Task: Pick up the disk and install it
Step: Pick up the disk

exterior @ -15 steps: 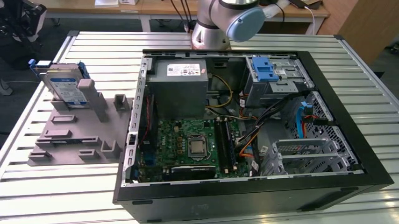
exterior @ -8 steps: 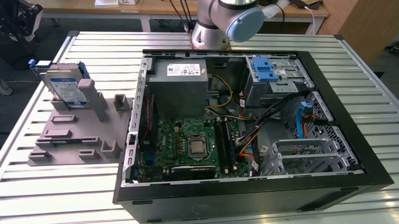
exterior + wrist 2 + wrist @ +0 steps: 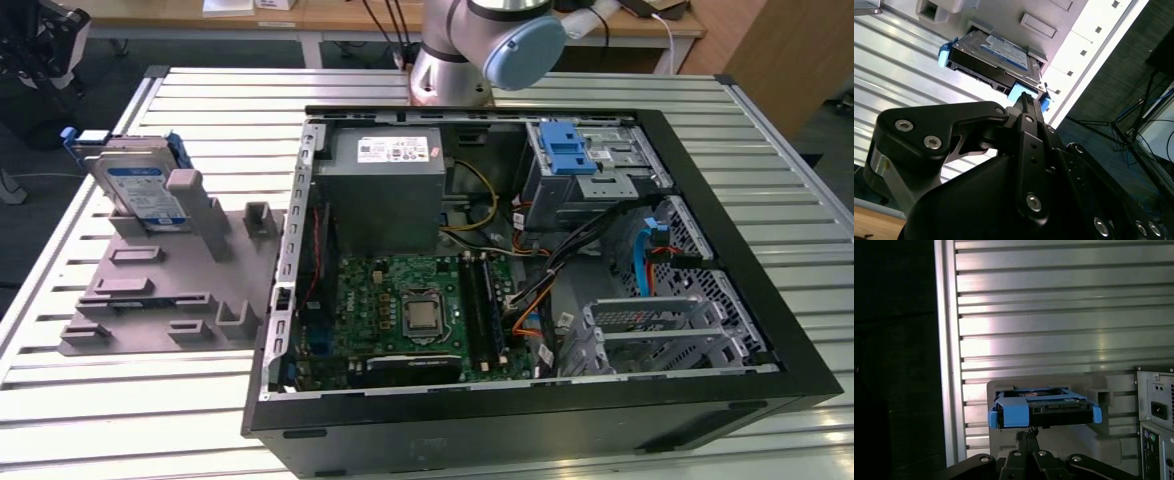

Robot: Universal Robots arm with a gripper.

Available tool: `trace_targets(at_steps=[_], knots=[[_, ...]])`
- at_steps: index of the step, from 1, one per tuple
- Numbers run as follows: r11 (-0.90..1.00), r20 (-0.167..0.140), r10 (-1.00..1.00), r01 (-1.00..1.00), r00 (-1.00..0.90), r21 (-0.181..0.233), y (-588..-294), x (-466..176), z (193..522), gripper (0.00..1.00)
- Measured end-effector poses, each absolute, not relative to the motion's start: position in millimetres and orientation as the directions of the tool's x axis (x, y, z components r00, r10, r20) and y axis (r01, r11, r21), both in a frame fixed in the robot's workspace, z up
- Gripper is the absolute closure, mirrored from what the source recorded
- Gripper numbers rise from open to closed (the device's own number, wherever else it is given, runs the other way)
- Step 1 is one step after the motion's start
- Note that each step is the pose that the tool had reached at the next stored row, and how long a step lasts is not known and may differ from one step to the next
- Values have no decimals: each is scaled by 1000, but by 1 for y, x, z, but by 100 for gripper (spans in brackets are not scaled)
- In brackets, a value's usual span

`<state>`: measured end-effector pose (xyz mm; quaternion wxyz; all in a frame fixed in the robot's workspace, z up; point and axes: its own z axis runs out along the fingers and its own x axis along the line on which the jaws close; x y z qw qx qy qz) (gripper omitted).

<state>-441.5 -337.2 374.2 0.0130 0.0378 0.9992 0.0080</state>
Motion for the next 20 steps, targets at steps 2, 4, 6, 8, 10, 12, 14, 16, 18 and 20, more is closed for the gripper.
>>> trace_targets(at_steps=[2, 4, 6, 8, 10, 12, 14, 16, 18, 20], knots=[[997, -25, 75, 75, -997, 17, -337, -441, 374, 89], [997, -25, 73, 73, -997, 17, -337, -441, 374, 89], [998, -25, 64, 63, -998, 17, -337, -442, 374, 89], [999, -25, 35, 35, -999, 17, -337, -442, 374, 89], [1000, -25, -2, -2, -1000, 17, -337, -441, 374, 89], [999, -25, -38, -38, -999, 17, -337, -442, 374, 89], [997, -25, -73, -73, -997, 17, -337, -442, 374, 89], [995, -25, -102, -102, -994, 17, -337, -442, 374, 89], [992, -25, -128, -129, -991, 17, -337, -442, 374, 89], [988, -25, -154, -154, -988, 17, -337, -442, 374, 89]])
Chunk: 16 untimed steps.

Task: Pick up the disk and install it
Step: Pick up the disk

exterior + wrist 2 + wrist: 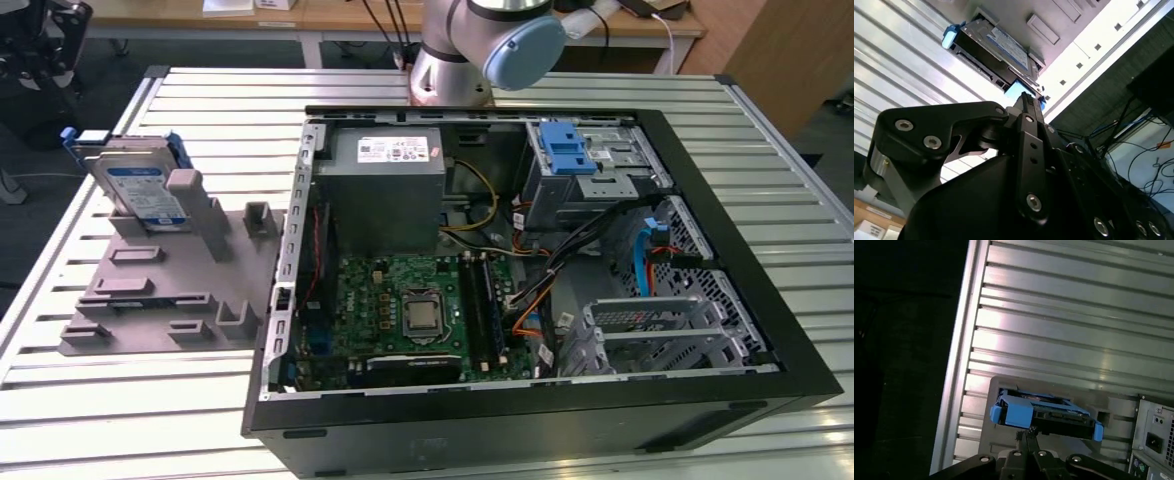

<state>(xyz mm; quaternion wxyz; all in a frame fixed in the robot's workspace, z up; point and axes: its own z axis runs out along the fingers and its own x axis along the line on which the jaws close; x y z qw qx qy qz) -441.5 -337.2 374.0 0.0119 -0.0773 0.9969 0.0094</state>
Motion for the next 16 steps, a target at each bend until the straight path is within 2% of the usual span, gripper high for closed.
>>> trace_targets(at_steps=[16], knots=[[945, -25, -326, -327, -945, 17, -337, -442, 374, 89]])
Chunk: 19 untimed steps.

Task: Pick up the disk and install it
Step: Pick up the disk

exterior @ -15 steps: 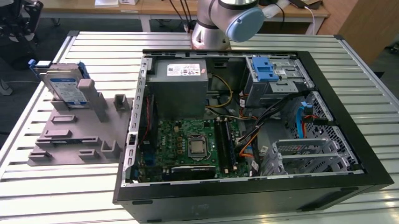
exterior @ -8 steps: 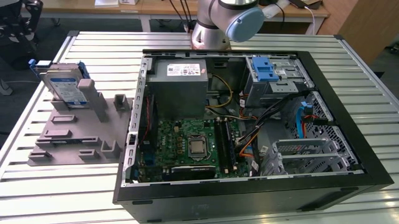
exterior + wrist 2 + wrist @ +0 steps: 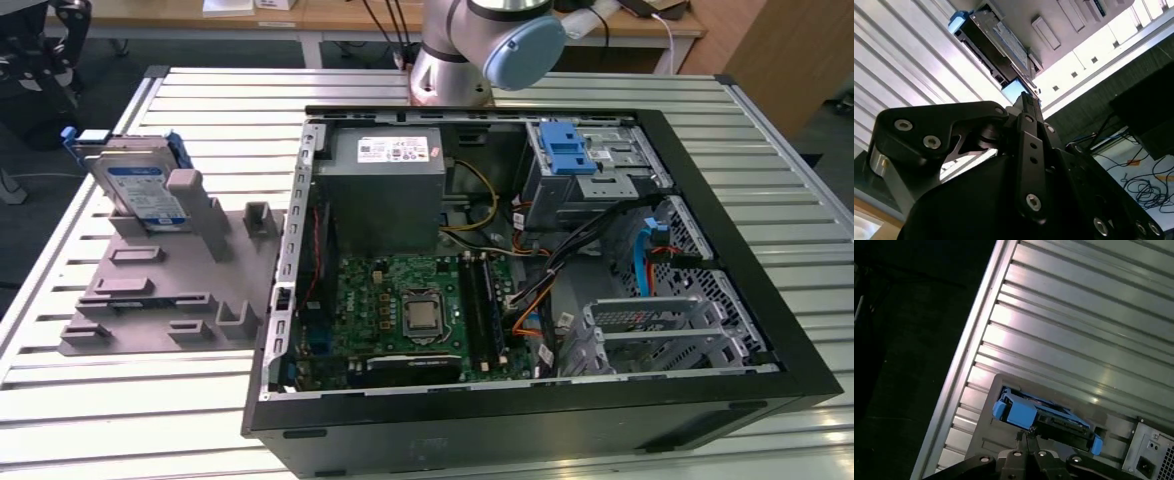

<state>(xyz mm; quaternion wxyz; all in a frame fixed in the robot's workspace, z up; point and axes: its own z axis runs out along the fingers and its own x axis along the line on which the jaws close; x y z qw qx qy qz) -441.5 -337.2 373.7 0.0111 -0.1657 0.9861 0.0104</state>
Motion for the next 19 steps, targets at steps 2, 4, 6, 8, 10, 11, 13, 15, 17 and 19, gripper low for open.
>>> trace_targets(at_steps=[2, 4, 6, 8, 10, 11, 13, 15, 17, 19], knots=[[939, -25, -343, -344, -939, 17, -337, -442, 374, 89], [933, -25, -359, -360, -933, 17, -337, -442, 374, 89], [926, -25, -377, -377, -926, 17, -337, -442, 374, 89], [902, -25, -431, -431, -902, 17, -337, -442, 374, 89], [894, -25, -448, -448, -894, 17, -337, -442, 374, 89], [890, -25, -456, -456, -890, 17, -337, -442, 374, 89], [881, -25, -472, -473, -881, 17, -337, -442, 374, 89], [872, -25, -489, -489, -872, 17, -337, -442, 374, 89], [862, -25, -507, -507, -862, 17, -337, -442, 374, 89], [851, -25, -525, -525, -851, 17, -337, -442, 373, 89]])
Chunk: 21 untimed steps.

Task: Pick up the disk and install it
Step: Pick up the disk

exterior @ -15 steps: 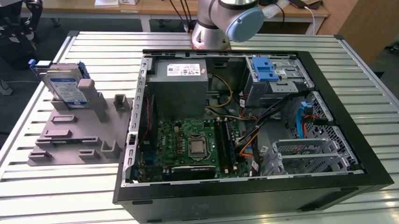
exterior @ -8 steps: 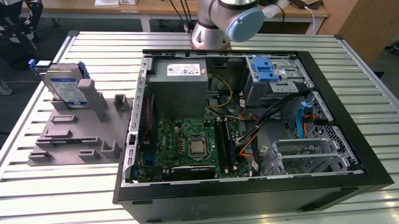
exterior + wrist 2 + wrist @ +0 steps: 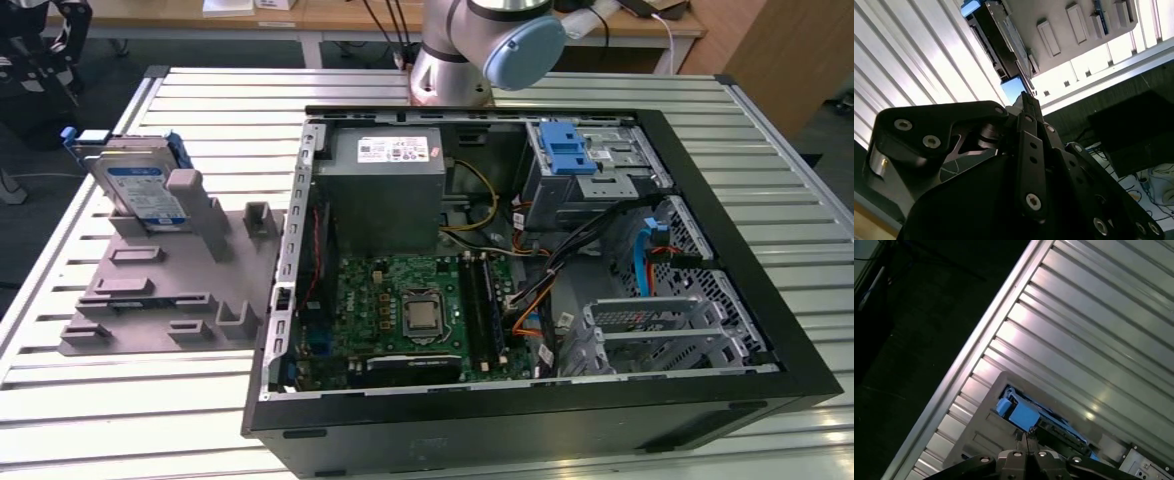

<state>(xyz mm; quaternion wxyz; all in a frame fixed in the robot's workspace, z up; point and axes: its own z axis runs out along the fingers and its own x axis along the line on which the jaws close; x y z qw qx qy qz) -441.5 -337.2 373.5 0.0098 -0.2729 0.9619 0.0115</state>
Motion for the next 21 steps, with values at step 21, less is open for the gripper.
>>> trace_targets(at_steps=[21], knots=[[708, -24, -706, -706, -708, 15, -337, -442, 373, 89]])
